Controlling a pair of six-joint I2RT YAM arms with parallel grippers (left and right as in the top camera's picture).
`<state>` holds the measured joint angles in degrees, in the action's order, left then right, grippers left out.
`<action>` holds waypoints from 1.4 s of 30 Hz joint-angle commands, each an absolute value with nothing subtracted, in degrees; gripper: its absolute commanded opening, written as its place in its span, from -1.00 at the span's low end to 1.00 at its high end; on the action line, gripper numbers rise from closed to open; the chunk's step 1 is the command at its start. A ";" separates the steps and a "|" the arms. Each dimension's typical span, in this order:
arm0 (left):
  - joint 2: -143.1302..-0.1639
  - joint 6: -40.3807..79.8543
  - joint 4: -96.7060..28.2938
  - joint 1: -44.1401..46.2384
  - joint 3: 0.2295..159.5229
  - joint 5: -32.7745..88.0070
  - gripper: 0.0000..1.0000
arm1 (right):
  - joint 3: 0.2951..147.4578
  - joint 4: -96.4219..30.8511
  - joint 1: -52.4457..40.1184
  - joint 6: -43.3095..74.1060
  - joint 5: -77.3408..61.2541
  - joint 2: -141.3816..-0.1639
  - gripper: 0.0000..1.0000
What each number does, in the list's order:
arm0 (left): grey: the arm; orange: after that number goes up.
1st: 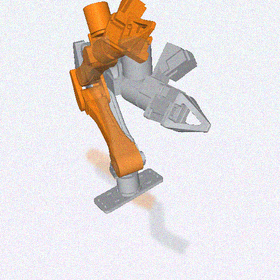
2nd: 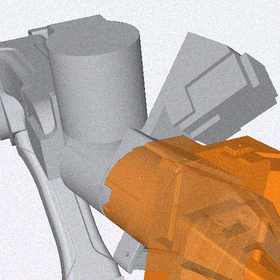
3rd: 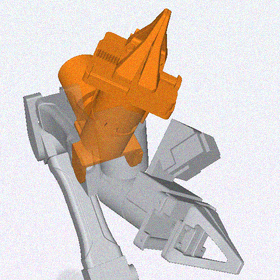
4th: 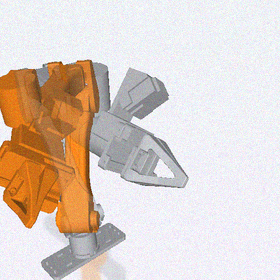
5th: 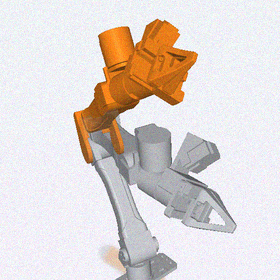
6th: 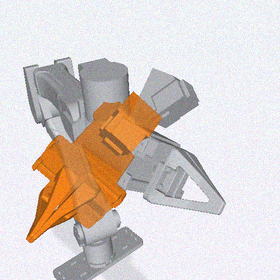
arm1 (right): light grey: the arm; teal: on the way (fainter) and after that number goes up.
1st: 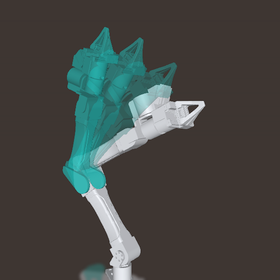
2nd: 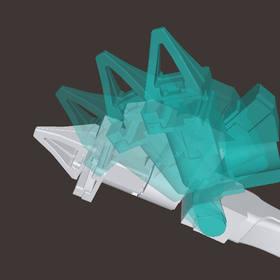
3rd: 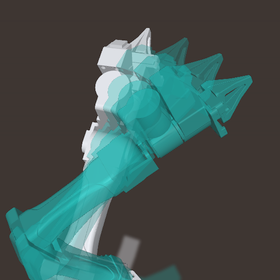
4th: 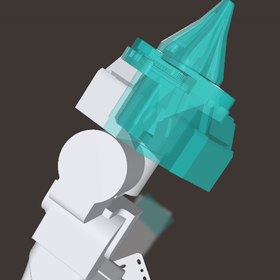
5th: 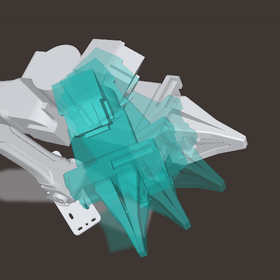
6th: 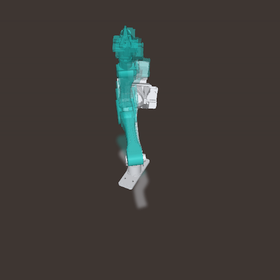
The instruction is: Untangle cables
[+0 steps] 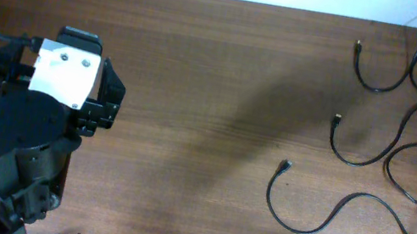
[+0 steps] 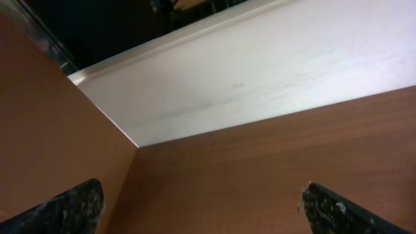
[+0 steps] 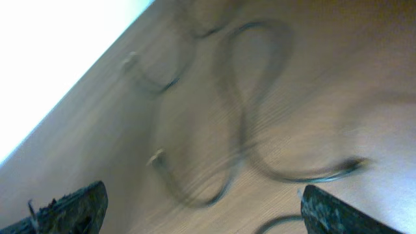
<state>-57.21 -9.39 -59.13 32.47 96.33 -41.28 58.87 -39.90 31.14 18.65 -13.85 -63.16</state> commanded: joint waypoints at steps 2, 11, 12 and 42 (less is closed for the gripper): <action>-56.88 -9.89 -58.85 32.49 96.79 -38.44 0.98 | 58.72 -46.44 7.90 9.45 -14.00 -63.42 0.89; -56.93 -9.91 -58.85 32.49 96.79 -38.30 0.99 | 50.50 -53.78 -20.01 20.36 -5.23 -80.60 0.88; -56.93 -9.91 -58.83 32.49 96.79 -38.30 0.99 | 48.99 -53.93 -22.11 21.32 -4.25 -80.58 0.88; -56.93 -9.91 -58.83 32.49 96.79 -38.28 0.98 | 40.71 -34.87 -25.47 31.77 -10.59 -103.55 -0.92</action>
<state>-57.21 -9.39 -58.96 32.47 96.33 -38.74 45.60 -38.61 -25.61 32.97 -7.38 -92.99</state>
